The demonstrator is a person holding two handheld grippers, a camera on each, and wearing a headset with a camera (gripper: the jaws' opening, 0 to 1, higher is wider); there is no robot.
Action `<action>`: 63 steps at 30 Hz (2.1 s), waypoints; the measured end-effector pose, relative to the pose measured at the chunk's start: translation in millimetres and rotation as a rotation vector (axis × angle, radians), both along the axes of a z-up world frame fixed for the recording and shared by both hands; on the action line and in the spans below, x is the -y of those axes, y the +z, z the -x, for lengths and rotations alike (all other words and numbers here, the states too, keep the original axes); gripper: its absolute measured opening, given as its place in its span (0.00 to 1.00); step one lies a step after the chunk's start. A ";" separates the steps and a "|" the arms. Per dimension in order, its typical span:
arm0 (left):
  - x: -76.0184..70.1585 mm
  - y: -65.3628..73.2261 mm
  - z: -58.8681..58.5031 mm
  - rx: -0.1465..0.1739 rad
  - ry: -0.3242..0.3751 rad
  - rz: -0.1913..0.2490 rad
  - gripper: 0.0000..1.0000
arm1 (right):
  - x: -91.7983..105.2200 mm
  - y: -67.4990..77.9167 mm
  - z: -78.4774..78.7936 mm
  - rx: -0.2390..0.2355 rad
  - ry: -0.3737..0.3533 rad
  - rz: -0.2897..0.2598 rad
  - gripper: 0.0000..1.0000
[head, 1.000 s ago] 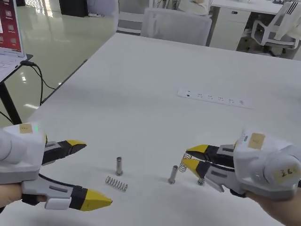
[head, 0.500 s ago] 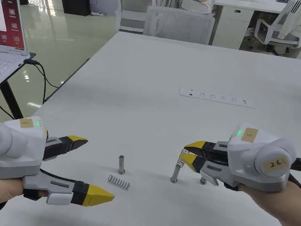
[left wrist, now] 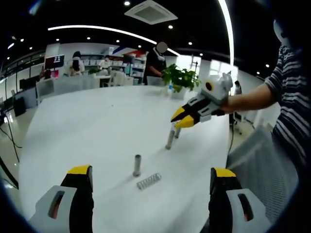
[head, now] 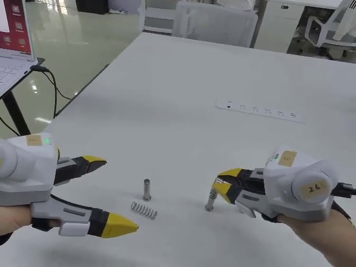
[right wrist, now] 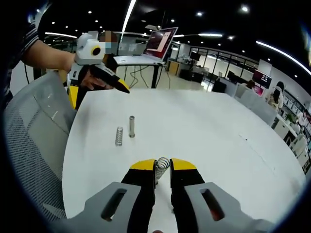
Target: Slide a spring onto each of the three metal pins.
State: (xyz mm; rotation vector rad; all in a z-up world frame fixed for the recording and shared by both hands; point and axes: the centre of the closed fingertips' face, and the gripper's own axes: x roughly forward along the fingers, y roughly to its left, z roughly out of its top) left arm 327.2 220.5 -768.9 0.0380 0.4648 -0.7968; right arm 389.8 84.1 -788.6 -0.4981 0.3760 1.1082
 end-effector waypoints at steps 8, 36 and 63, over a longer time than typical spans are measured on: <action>2.8 -3.0 1.6 -0.011 0.000 0.002 0.97 | -1.8 -31.2 2.9 -0.019 0.004 0.053 0.08; 6.8 5.5 -0.1 0.004 -0.002 0.015 0.97 | 6.0 2.8 8.6 -0.024 -0.023 -0.022 0.10; 5.5 7.9 3.2 0.005 0.008 0.018 0.97 | 24.1 -17.2 43.5 -0.121 -0.054 -0.050 0.10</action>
